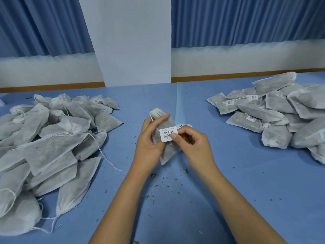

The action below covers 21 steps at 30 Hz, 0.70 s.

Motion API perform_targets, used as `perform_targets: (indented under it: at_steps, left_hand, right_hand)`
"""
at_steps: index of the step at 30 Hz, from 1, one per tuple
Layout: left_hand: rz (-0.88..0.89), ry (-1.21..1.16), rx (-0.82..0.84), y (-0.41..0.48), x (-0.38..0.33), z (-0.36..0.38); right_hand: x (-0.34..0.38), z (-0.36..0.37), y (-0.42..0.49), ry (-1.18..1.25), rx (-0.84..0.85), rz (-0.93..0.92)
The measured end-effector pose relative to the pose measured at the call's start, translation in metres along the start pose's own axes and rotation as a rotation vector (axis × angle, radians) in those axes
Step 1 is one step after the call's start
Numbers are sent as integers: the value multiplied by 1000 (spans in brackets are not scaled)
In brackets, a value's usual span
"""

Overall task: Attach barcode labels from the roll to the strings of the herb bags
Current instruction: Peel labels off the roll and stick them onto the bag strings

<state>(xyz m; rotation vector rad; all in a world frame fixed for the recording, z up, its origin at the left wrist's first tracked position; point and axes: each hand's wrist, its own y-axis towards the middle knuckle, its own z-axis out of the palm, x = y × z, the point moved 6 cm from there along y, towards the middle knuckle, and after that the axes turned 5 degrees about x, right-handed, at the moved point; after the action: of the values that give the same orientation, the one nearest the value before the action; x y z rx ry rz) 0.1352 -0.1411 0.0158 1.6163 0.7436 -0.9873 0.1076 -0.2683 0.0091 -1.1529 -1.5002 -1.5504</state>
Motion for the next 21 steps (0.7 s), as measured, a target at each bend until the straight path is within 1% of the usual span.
perform_targets:
  at_steps: [5,11,13,18,21]
  left_hand:
    - [3,-38,94,-3,-2,4]
    - [36,-58,193,-3,-5,9]
    - [26,-95,189,-4,-5,9]
    - [-33,-191,86,-2,1,1]
    - [-36,-252,45,-1,3,-3]
  right_hand:
    - [-6,0,1,-43,12,26]
    - [-6,-3,0,-206,-41,-15]
    - [-3,-2,0,-243,-39,-41]
    - [3,-2,-2,-141,-15,-63]
    - [1,-5,0,-136,-29,-47]
